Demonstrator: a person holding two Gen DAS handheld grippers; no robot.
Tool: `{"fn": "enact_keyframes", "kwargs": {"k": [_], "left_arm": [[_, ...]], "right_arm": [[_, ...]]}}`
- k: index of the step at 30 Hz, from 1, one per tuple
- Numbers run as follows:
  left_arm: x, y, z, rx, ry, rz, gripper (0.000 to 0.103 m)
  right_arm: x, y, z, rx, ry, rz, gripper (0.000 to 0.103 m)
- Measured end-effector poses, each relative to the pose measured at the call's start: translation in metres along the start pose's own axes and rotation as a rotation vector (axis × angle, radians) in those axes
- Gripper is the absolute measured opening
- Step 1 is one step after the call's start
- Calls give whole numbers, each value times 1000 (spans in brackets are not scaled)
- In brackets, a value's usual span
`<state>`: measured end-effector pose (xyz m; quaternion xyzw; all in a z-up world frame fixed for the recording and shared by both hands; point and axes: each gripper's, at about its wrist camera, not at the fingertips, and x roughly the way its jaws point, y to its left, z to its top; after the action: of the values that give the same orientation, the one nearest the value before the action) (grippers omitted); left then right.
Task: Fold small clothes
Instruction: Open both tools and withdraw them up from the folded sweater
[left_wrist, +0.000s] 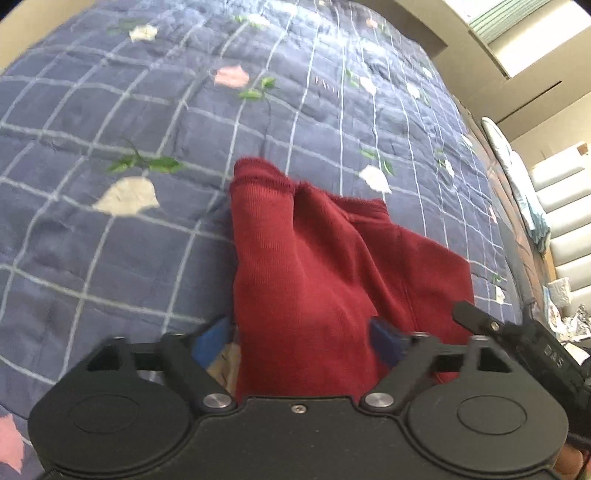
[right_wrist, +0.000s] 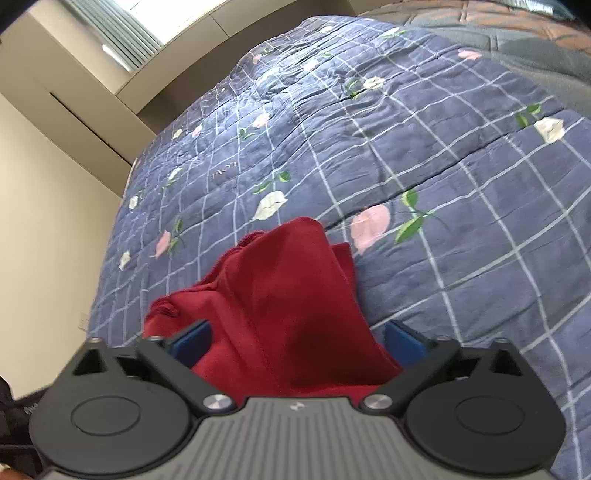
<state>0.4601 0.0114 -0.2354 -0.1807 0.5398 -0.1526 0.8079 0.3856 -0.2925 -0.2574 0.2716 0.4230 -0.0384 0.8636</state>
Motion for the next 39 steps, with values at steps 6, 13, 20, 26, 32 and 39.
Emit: {"fn": "enact_keyframes", "kwargs": {"k": [6,13,20,26,32,39], "left_arm": [[-4,-2,1,59,-29,78,101],[-26,-12,-4,96,-88,112,102],[-63,-33,-22,81,-167,137,102],[-118,-66,-59,87,-261,182,102],[-193,-106,-115,73,-380,241,102],[-278,-148,-194,84,-473,301,102]], "right_arm": [[-15,-3,-5,-3,-9,-28,103],[-47,6,-2,-36,-62,-11,103],[-89,21,-1,-145,-103,47,103],[-154,25,-11,-256,-142,127,103],[-242,20,-33,-372,-182,179,103],[-329,13,-69,-443,-207,261,103]]}}
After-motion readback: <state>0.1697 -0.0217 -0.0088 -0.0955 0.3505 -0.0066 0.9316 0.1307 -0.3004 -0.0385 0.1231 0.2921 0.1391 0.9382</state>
